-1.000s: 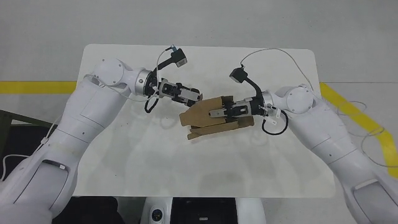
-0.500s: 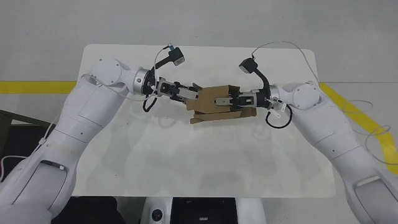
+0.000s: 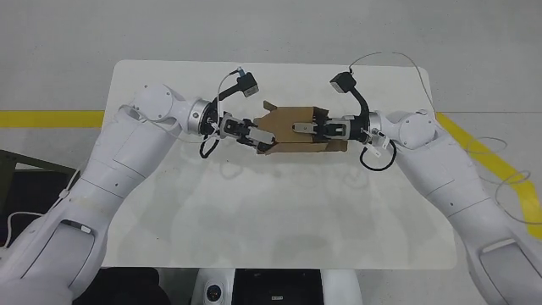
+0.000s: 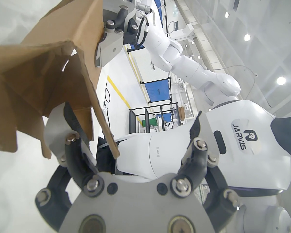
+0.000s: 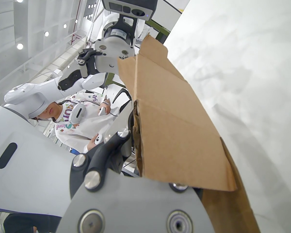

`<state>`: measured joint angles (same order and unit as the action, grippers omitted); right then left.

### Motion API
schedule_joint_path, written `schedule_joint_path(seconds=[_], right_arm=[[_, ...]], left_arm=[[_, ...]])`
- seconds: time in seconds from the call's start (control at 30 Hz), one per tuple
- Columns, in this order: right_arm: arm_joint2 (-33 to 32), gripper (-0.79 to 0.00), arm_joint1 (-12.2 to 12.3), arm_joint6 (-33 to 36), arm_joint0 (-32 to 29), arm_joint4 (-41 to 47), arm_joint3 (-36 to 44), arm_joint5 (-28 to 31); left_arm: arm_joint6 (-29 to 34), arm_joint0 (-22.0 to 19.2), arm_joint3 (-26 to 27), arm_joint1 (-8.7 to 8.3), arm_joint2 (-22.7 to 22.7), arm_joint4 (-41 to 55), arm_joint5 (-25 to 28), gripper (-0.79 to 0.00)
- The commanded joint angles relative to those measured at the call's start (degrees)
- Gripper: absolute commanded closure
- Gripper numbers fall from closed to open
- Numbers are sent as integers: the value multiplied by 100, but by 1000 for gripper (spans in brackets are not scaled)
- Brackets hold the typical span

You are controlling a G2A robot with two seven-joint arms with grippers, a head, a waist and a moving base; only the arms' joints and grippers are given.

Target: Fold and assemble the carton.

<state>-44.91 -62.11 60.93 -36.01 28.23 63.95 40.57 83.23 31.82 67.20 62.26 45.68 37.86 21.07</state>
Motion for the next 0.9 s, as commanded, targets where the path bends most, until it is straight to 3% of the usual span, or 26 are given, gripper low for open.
schedule_joint_path(seconds=[0.0, 0.37, 0.87], right_arm=[[-36, 0, -6, -76, -2, -45, -3, 4], [-208, 0, -49, -520, -54, -390, 75, -22], [-231, 0, -157, -616, -104, -515, 163, -58]], left_arm=[[9, 0, 23, 8, -13, 7, -9, -785], [41, 24, 67, 44, -60, -2, -42, -785], [104, 80, 47, 84, -98, 31, -105, -785]])
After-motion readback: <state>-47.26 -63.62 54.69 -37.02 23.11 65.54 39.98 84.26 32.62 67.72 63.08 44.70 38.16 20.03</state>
